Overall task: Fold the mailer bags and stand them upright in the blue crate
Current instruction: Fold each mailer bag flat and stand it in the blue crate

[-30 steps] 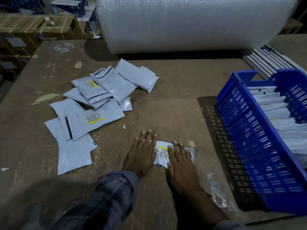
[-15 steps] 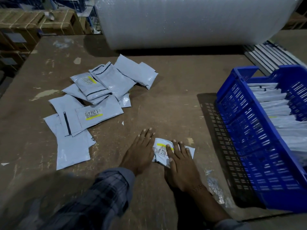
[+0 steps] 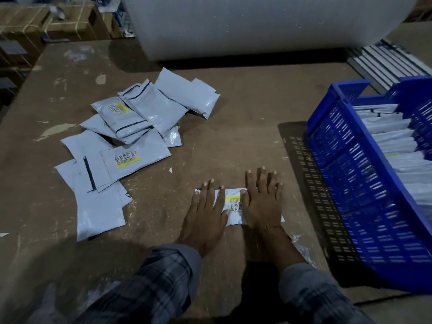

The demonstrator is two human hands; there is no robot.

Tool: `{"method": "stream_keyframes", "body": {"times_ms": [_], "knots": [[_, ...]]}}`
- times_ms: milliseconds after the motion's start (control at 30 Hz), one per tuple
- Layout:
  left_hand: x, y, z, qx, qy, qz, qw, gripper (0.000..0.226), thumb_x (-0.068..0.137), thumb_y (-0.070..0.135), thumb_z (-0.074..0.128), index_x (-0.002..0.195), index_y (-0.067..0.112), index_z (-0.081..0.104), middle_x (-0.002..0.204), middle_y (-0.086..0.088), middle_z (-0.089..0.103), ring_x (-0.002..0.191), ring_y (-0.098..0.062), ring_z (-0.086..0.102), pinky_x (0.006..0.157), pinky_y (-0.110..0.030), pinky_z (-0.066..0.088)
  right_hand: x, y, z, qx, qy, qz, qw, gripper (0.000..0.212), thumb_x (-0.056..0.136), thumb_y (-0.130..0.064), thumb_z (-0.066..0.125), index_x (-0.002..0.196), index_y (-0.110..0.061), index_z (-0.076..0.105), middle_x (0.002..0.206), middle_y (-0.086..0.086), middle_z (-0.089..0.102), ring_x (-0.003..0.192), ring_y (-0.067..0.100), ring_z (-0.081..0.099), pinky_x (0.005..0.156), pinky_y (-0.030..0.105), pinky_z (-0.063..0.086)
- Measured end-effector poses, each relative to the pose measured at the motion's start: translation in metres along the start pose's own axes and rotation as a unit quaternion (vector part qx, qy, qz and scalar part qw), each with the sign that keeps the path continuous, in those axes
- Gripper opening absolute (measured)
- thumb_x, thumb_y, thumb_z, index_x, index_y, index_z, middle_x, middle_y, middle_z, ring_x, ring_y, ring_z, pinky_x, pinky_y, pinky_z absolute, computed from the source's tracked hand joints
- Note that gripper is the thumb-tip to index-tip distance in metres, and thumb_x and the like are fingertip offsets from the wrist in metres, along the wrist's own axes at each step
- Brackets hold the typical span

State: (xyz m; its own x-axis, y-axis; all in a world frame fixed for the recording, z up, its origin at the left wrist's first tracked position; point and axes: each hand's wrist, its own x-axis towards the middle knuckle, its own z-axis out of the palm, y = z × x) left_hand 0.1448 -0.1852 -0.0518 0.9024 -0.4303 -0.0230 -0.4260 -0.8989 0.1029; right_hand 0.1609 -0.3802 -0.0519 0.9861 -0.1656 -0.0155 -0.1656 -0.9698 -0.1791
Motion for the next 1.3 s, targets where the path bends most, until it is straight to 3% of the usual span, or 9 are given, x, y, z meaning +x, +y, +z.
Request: {"method": "stream_keyframes", "body": {"times_ms": [100,333,433,567,733,900,1067,1167,1300], "knots": [[0.010,0.004,-0.002,-0.009,-0.004,-0.013,1.000,0.070,0.111,0.048,0.010,0.168,0.007,0.010,0.175,-0.020,0.004,0.160,-0.046,0.005,0.127,-0.060,0.019,0.000,-0.006,0.000,-0.017,0.009,-0.006,1.000,0.068,0.102,-0.044,0.031,0.165,-0.020,0.019,0.173,0.015,0.003,0.159,0.039,-0.001,0.127,0.056,0.007],[0.052,0.015,-0.006,-0.055,0.058,-0.159,0.984,0.066,0.107,0.030,0.024,0.166,0.002,0.013,0.174,-0.021,0.010,0.161,-0.040,0.009,0.128,-0.054,0.018,-0.031,-0.006,0.009,-0.012,0.030,-0.015,0.999,0.068,0.103,-0.034,0.033,0.164,-0.008,0.018,0.171,0.022,0.008,0.158,0.042,0.003,0.127,0.055,0.010],[0.047,0.023,0.002,-0.054,0.060,-0.143,0.986,0.066,0.109,0.030,0.027,0.165,-0.001,0.013,0.174,-0.024,0.009,0.161,-0.040,0.011,0.129,-0.052,0.018,-0.018,-0.006,0.009,-0.017,0.035,-0.016,0.999,0.068,0.102,-0.034,0.032,0.163,-0.008,0.021,0.170,0.022,0.012,0.157,0.044,0.009,0.127,0.056,0.013],[0.038,0.030,0.007,-0.058,0.048,-0.124,0.989,0.066,0.110,0.032,-0.001,0.165,-0.003,0.012,0.174,-0.023,0.005,0.161,-0.039,0.009,0.129,-0.052,0.017,0.008,-0.008,0.009,-0.022,0.016,-0.017,0.999,0.066,0.103,-0.035,0.027,0.165,-0.014,0.018,0.172,0.018,0.008,0.158,0.041,0.004,0.126,0.054,0.015],[0.059,-0.003,0.000,-0.033,0.040,-0.066,0.997,0.062,0.112,0.031,0.017,0.167,0.002,0.010,0.175,-0.020,0.008,0.162,-0.037,0.007,0.128,-0.054,0.018,-0.023,-0.006,0.011,-0.019,0.032,-0.027,0.999,0.067,0.104,-0.035,0.030,0.165,-0.013,0.014,0.172,0.017,0.005,0.159,0.039,-0.001,0.127,0.053,0.011],[0.049,0.030,0.003,-0.065,0.042,-0.091,0.993,0.075,0.112,0.043,-0.002,0.161,-0.005,0.027,0.169,-0.025,0.025,0.158,-0.038,0.025,0.128,-0.051,0.027,0.000,-0.011,0.007,-0.023,0.021,-0.022,0.999,0.065,0.103,-0.034,0.029,0.164,-0.012,0.021,0.170,0.022,0.010,0.157,0.044,0.006,0.127,0.055,0.012],[0.057,-0.014,0.001,-0.019,0.037,-0.038,0.998,0.064,0.110,0.030,0.032,0.164,-0.002,0.020,0.173,-0.021,0.017,0.160,-0.038,0.017,0.127,-0.053,0.023,-0.015,-0.009,0.008,-0.022,0.029,-0.033,0.999,0.065,0.103,-0.034,0.033,0.164,-0.014,0.022,0.171,0.019,0.009,0.158,0.041,0.003,0.127,0.051,0.010],[0.065,-0.011,0.001,-0.037,0.047,-0.101,0.993,0.063,0.108,0.025,0.019,0.164,-0.003,0.019,0.172,-0.024,0.016,0.161,-0.040,0.014,0.125,-0.054,0.025,-0.027,-0.011,0.007,-0.014,0.031,-0.030,0.999,0.065,0.103,-0.034,0.034,0.163,-0.013,0.024,0.171,0.019,0.014,0.158,0.042,0.007,0.126,0.052,0.009],[0.048,0.018,0.003,-0.065,0.041,-0.087,0.993,0.075,0.111,0.046,0.004,0.163,-0.005,0.023,0.171,-0.023,0.019,0.160,-0.037,0.018,0.128,-0.051,0.024,0.004,-0.016,0.003,-0.032,0.006,-0.044,0.999,0.064,0.103,-0.034,0.027,0.164,-0.015,0.020,0.172,0.018,0.009,0.158,0.043,0.001,0.127,0.052,0.011]]}}
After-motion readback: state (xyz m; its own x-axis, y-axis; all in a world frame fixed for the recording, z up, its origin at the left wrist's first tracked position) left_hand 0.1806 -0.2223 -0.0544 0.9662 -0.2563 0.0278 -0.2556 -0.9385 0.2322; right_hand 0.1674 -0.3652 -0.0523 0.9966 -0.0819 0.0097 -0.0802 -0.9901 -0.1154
